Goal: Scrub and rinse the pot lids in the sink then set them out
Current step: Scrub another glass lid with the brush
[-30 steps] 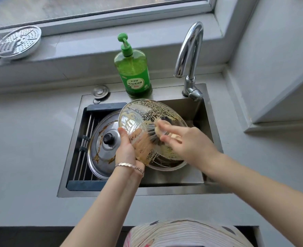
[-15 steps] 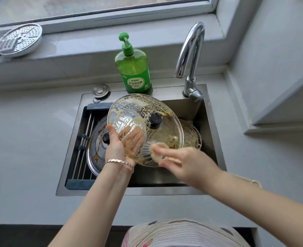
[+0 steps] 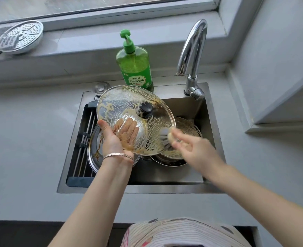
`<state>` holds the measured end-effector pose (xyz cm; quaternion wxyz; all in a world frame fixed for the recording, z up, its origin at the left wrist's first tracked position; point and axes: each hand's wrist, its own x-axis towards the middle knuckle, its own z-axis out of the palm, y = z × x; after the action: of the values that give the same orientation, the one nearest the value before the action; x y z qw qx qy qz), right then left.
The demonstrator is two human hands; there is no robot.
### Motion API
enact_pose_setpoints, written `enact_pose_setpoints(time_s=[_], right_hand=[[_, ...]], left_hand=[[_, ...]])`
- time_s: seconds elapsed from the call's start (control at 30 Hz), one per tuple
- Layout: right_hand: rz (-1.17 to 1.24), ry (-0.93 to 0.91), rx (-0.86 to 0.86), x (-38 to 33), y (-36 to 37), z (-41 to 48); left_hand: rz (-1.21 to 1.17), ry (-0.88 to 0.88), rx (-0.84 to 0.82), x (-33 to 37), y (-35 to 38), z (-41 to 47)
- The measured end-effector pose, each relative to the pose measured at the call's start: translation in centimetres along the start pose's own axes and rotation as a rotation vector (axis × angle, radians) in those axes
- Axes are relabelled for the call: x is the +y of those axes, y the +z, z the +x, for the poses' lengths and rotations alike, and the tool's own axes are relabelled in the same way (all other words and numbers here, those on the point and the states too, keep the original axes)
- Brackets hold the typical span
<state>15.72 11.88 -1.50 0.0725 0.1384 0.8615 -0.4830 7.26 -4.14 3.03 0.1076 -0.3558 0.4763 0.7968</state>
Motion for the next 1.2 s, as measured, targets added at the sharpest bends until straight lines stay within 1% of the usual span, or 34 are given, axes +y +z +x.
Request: enact_pose_setpoints(time_s=[0.07, 0.1, 0.13, 0.23, 0.27, 0.3, 0.4, 0.43, 0.47, 0.53, 0.57, 0.6, 0.7, 0.73, 0.83, 0.87, 0.9, 0.93, 1.0, 1.03, 1.07, 1.17, 1.2], right_hand=[[-0.037, -0.139, -0.103, -1.3, 1.7, -1.8], [-0.056, -0.175, -0.132, -1.6, 1.9, -2.1], [-0.070, -0.169, -0.116, -1.5, 1.5, -1.7], [-0.072, 0.041, 0.043, 0.4, -0.9, 1.6], [-0.084, 0.064, 0.061, 0.8, -1.0, 1.8], [-0.078, 0.047, 0.036, 0.6, -0.6, 1.4], [-0.040, -0.129, -0.128, -1.6, 1.2, -1.7], [-0.041, -0.142, -0.138, -1.6, 1.1, -1.8], [-0.053, -0.089, -0.091, -1.1, 0.5, -1.0], [-0.047, 0.086, 0.044, 0.3, -1.3, 1.3], [-0.069, 0.120, 0.072, 0.8, -1.7, 1.8], [-0.089, 0.099, 0.066, 0.8, -1.6, 1.6], [-0.060, -0.047, -0.057, -0.8, -0.3, -0.7], [-0.048, -0.050, -0.077, -0.7, -0.4, -0.9], [-0.049, 0.121, 0.054, 0.9, -1.9, 1.6], [-0.068, 0.151, 0.082, 1.2, -2.1, 1.9], [-0.073, 0.142, 0.084, 1.1, -1.9, 1.8], [-0.056, 0.090, 0.060, 0.4, -1.5, 1.2], [0.015, -0.024, -0.058, -1.1, -0.6, -0.5], [0.014, -0.048, -0.098, -1.3, -0.6, -0.7], [-0.002, -0.035, -0.085, -1.2, -0.9, -0.3], [-0.026, 0.119, 0.108, 0.5, -2.5, 2.6], [-0.035, 0.128, 0.128, 0.7, -2.6, 2.9]], left_hand=[[-0.001, -0.033, 0.015, 0.0, 0.1, -0.1], [-0.003, -0.053, 0.024, -0.1, -0.1, 0.1], [-0.008, -0.061, 0.032, 0.0, -0.2, 0.0], [-0.038, -0.067, 0.052, -0.1, -0.4, -0.2], [-0.031, -0.068, 0.063, -0.1, -0.4, -0.3], [-0.015, -0.067, 0.076, -0.2, -0.4, -0.3], [-0.028, -0.085, 0.086, -0.2, -0.3, -0.3], [-0.026, -0.087, 0.083, -0.2, -0.4, -0.3], [-0.016, -0.079, 0.080, -0.2, -0.4, -0.6], [0.005, -0.072, 0.063, -0.3, -0.4, -0.8], [0.013, -0.071, 0.062, -0.3, -0.5, -0.8], [0.029, -0.066, 0.067, -0.4, -0.5, -0.7], [0.052, -0.062, 0.050, -0.1, -0.5, -0.4], [0.047, -0.060, 0.023, -0.1, -0.7, -0.3], [0.031, -0.038, -0.053, -0.1, -1.0, -0.5], [0.041, -0.028, -0.070, -0.2, -1.0, -0.6], [0.053, -0.013, -0.082, -0.3, -1.1, -0.6], [0.067, -0.001, -0.087, -0.2, -1.1, -0.5], [0.083, -0.001, -0.097, -0.1, -1.3, -0.3], [0.088, -0.007, -0.102, 0.0, -1.4, -0.2], [0.099, -0.013, -0.101, 0.1, -1.5, -0.1], [0.132, -0.027, -0.104, -0.1, -2.0, -0.2], [0.149, -0.031, -0.108, -0.2, -2.1, -0.3]])
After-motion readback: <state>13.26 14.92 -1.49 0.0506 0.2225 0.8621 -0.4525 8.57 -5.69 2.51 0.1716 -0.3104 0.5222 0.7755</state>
